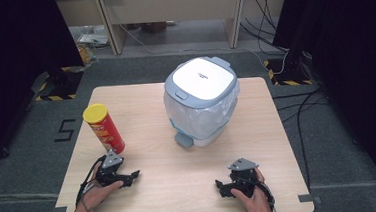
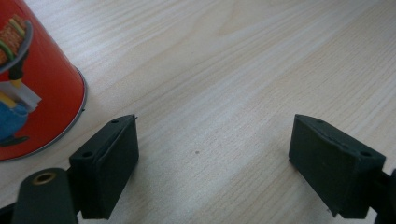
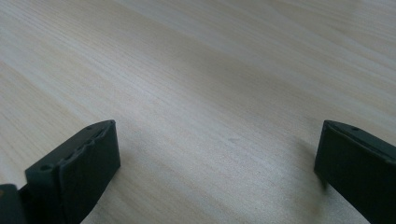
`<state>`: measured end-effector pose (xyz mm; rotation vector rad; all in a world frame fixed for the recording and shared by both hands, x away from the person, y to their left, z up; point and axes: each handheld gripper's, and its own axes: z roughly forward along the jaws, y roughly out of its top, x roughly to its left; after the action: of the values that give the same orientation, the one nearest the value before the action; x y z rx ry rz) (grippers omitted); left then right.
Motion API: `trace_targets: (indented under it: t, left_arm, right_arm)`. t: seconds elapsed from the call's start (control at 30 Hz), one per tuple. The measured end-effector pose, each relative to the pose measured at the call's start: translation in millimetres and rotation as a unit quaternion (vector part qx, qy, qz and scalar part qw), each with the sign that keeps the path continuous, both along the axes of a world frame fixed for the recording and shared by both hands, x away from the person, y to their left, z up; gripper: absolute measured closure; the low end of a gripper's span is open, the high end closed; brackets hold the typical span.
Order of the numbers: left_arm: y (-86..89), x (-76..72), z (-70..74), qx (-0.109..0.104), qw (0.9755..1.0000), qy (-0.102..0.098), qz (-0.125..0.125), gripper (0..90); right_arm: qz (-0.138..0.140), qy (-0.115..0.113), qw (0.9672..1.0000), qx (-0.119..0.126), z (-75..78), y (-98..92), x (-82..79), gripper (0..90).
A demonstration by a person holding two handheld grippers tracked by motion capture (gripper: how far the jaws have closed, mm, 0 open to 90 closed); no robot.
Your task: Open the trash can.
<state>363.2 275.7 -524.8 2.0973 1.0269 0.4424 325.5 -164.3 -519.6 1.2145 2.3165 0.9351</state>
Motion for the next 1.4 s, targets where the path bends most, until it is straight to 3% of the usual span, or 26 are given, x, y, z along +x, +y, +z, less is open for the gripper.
trace_targets:
  t: [0.23, 0.33, 0.4, 0.47, 0.57, 0.7, 0.77, 0.8, 0.93, 0.97, 1.1, 1.2, 1.23, 1.3, 1.4]
  left_arm:
    - [0.1, 0.1, 0.2, 0.000, 1.0000, 0.001, 0.000, 15.1]
    - [0.0, 0.0, 0.2, 0.000, 1.0000, 0.001, 0.000, 15.1]
    - [0.0, 0.1, 0.1, 0.000, 1.0000, 0.001, 0.000, 15.1]
    - [0.0, 0.0, 0.1, 0.000, 1.0000, 0.001, 0.000, 15.1]
    - [0.0, 0.1, 0.0, 0.000, 1.0000, 0.000, 0.000, 15.1]
    - [0.0, 0.1, 0.1, 0.000, 1.0000, 0.001, 0.000, 15.1]
    - [0.0, 0.0, 0.1, -0.001, 1.0000, 0.001, 0.000, 15.1]
    - [-0.1, 0.0, 0.1, -0.001, 1.0000, 0.001, 0.000, 15.1]
    - [0.2, 0.1, 0.3, 0.001, 1.0000, 0.002, -0.001, 15.0]
    - [0.2, 0.1, 0.3, 0.001, 1.0000, 0.002, -0.001, 15.0]
    - [0.0, 0.0, 0.2, 0.000, 1.0000, 0.001, 0.000, 15.1]
    - [0.1, 0.0, 0.2, 0.001, 1.0000, 0.001, 0.000, 15.1]
    - [0.1, 0.1, 0.2, 0.001, 1.0000, 0.001, 0.000, 15.1]
    - [0.1, 0.1, 0.2, 0.001, 1.0000, 0.001, 0.000, 15.1]
    - [0.1, 0.0, 0.1, 0.001, 1.0000, 0.000, 0.000, 15.1]
  right_arm:
    - [-0.001, 0.000, 1.0000, 0.002, 0.4, -0.4, -1.1, 2.3]
    - [-0.001, -0.004, 1.0000, 0.007, 0.9, -1.0, -1.9, 9.3]
    - [-0.004, -0.010, 0.9999, 0.013, 3.7, -1.9, -2.7, 21.5]
    - [0.000, -0.025, 0.9996, 0.015, 10.1, 2.5, -3.3, 16.1]
    - [0.008, -0.035, 0.9992, 0.020, 15.0, 8.0, -3.1, 16.3]
    - [0.047, -0.050, 0.9970, 0.036, 24.9, 32.8, -0.8, 15.2]
    - [0.053, -0.053, 0.9965, 0.039, 26.1, 38.5, 1.1, 15.2]
    - [0.067, -0.058, 0.9951, 0.044, 29.5, 52.1, 6.4, 15.2]
    - [0.082, -0.064, 0.9932, 0.052, 32.8, 69.7, 14.6, 15.5]
    - [0.092, -0.069, 0.9919, 0.054, 34.4, 83.8, 22.2, 15.7]
    - [0.100, -0.072, 0.9910, 0.053, 34.4, 100.5, 33.6, 16.1]
    - [0.107, -0.071, 0.9896, 0.066, 33.9, 114.1, 42.9, 16.5]
    - [0.118, -0.075, 0.9885, 0.058, 33.7, 125.3, 50.1, 16.6]
    - [0.117, -0.074, 0.9879, 0.070, 33.3, 134.0, 55.3, 16.6]
    - [0.121, -0.075, 0.9875, 0.067, 32.6, 140.7, 60.0, 16.6]
